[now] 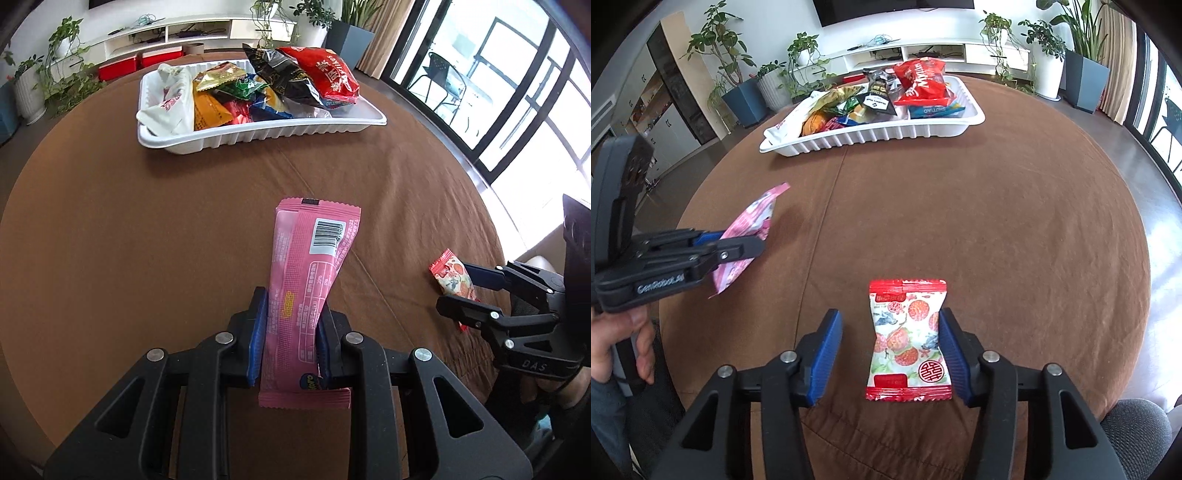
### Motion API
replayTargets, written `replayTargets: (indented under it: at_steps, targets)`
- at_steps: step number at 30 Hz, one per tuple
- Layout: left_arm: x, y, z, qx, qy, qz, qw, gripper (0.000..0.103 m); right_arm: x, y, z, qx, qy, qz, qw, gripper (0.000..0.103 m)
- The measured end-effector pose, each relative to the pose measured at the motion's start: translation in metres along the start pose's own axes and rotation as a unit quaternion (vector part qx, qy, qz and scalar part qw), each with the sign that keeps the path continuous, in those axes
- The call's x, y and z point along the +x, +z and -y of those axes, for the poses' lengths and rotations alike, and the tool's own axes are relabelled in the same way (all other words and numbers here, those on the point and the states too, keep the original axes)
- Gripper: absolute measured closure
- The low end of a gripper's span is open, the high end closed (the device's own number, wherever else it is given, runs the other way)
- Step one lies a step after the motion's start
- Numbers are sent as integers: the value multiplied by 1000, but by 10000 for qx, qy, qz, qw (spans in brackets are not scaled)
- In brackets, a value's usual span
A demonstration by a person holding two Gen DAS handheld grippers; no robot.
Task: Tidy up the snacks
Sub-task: 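Grasp the pink bar packet with the left tool while the right tool grasps the red-white candy packet, then lift both held packets and carry them over the white tray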
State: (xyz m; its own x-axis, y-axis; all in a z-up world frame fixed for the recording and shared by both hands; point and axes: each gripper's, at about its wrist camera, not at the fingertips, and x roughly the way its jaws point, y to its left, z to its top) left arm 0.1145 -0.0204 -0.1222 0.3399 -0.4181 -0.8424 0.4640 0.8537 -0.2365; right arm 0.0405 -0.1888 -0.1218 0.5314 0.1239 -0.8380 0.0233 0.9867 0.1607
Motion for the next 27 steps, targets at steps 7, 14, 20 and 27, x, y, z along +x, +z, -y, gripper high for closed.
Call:
replayTargets:
  at_steps: [7,14,20,27]
  targets:
    - [-6,-14,12,10,-42,35,10000,82,-2,-1,2,-153,-148,-140,9997,60]
    - [-8,-18,21,82,-49,41,9999,82,-2,-3,-4,-430,-327,-236,9983,63]
    - [-9,-20,26,102,-48,51,9999,82,-3,-3,-3,-462,-280,-274,9982,68]
    - [-18,-20,24,-45,-224,180,9996,82,-12,4,8,-161,128,-133,9997,70]
